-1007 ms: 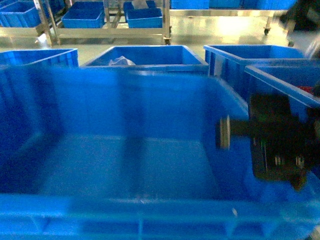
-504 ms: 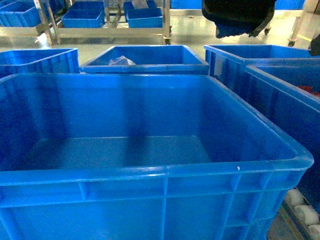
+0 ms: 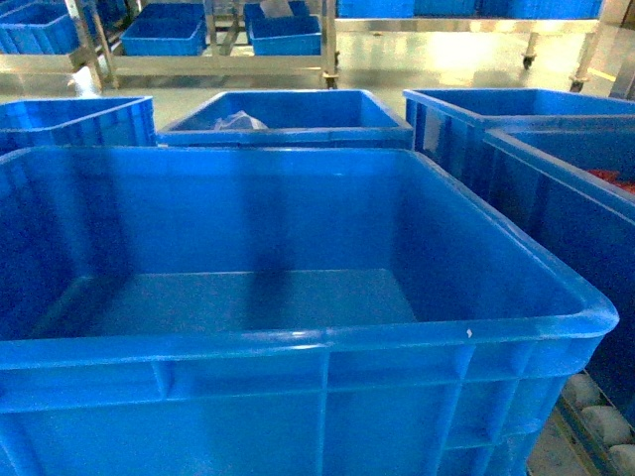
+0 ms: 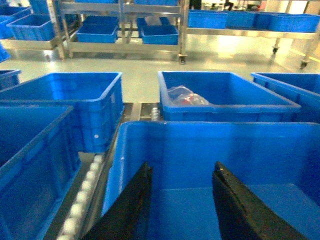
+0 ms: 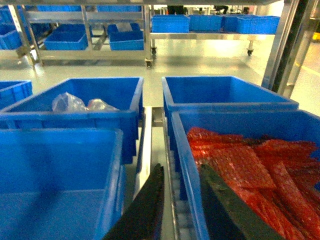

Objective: Place box next to blue box on left shelf

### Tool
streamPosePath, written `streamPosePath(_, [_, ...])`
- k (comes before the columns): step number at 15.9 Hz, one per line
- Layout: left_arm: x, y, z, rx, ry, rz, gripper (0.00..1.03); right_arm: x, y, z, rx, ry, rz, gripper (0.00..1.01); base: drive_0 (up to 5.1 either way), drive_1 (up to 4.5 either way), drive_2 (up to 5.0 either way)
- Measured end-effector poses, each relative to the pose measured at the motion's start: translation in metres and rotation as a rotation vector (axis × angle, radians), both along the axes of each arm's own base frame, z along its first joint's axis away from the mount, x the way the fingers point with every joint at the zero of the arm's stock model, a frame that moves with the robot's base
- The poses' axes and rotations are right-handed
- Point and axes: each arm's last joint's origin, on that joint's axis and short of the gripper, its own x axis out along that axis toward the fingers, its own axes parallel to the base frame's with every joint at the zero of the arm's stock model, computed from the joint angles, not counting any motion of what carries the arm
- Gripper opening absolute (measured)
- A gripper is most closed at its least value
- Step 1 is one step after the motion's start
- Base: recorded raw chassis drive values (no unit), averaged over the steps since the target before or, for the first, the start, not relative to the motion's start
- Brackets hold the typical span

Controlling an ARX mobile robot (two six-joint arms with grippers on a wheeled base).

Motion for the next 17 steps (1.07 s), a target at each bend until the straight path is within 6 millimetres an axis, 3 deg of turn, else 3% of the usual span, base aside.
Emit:
streamPosePath(2, [-0.012,0.001,-0.013,0.0,0.0,0.013,0.09,-0.013,-0.022,-0.022,-0.025,0.028,-0.012,0.03,0.0,0.0,0.0])
streamPosePath(3, [-0.017,0.001,-0.018,0.001,-0.004,0.01,0.02,-0.019,-0.029,-0.027,-0.03,0.021,-0.007,0.02,0.0,0.0,0.0])
streamPosePath(12, [-0.048,0.001,-0.043,0.001,-0.006,0.01,0.02,-0.055,-0.069,-0.056,-0.029,0.016,-0.023,0.02,0.0,0.0,0.0])
streamPosePath(17, [-0.057,0.001,-0.048,0.004,-0.024,0.009,0.02,-0.065,-0.068,-0.062,-0.03,-0.01,-0.002,0.02,0.0,0.0,0.0])
